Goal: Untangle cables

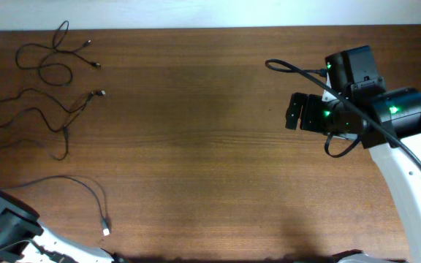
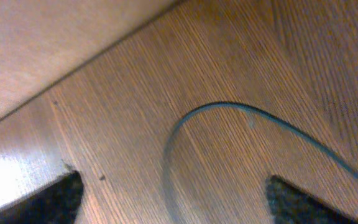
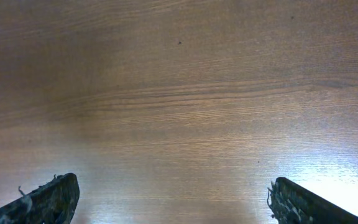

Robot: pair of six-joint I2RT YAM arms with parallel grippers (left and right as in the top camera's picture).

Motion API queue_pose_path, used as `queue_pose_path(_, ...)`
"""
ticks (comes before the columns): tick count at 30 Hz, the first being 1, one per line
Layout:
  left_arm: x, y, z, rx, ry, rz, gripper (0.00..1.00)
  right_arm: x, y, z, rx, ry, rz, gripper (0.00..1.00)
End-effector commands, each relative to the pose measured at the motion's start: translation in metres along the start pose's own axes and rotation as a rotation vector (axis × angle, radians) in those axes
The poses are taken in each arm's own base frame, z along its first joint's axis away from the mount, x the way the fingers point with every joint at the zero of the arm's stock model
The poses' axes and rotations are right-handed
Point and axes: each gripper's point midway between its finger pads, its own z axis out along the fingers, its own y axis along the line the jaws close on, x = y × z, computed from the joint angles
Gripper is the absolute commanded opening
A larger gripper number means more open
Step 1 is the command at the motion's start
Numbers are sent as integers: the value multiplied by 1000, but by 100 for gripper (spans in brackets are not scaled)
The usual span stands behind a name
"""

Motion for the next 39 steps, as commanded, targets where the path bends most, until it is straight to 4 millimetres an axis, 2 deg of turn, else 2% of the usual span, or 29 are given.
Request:
queue_pose_path(1, -1, 9, 4, -42, -5, -3, 99, -3, 1, -1, 2, -12, -9, 99)
queue_pose_path(4, -5, 10, 2, -42, -15, -5, 99, -3, 1, -1, 2, -11, -9, 99)
queue_pose_path(7, -13, 6, -12, -6, -38, -10, 99, -3, 1, -1, 1, -11, -9, 99)
queue_pose_path(9, -24, -6, -28, 87, -75, -13, 100, -3, 2, -1, -4, -10, -9, 99)
queue_pose_path(11, -38, -29, -57, 254, -137, -16, 93, -3, 3, -1, -10, -9, -10, 99)
queue_pose_path(13, -42, -38, -75, 321, -148, -88, 99, -3, 5, -1, -21, -9, -10, 98)
queue_pose_path(15, -31, -47, -83, 342, -87, -193, 100, -3, 7, -1, -30, -7, -10, 98)
queue_pose_path(16, -19, -54, -84, 347, -29, -234, 99, -3, 8, 0, -31, -3, -10, 99)
queue_pose_path(19, 7, -79, -87, 356, 83, -265, 99, -3, 7, 6, -25, 11, -9, 99)
queue_pose_path(22, 36, -121, -91, 375, 151, -167, 99, -2, 9, 15, -25, 40, -8, 99)
queue_pose_path(23, 57, -146, -91, 371, 180, -98, 99, -1, 10, 21, -25, 63, -8, 99)
queue_pose_path(26, 72, -163, -89, 354, 186, -44, 99, 1, 9, 26, -16, 83, -10, 99)
queue_pose_path(29, 86, -166, -86, 312, 210, -38, 99, 2, 9, 28, -12, 93, -9, 99)
queue_pose_path(33, 97, -158, -78, 261, 224, -37, 98, 1, 9, 28, -12, 91, -9, 99)
queue_pose_path(35, 98, -152, -74, 223, 217, -34, 89, 2, 9, 28, -12, 92, -9, 98)
queue_pose_path(37, 100, -151, -71, 219, 215, -33, 85, 1, 9, 28, -12, 92, -9, 99)
queue_pose_path(39, 101, -152, -71, 223, 218, -33, 73, 1, 9, 28, -13, 91, -9, 98)
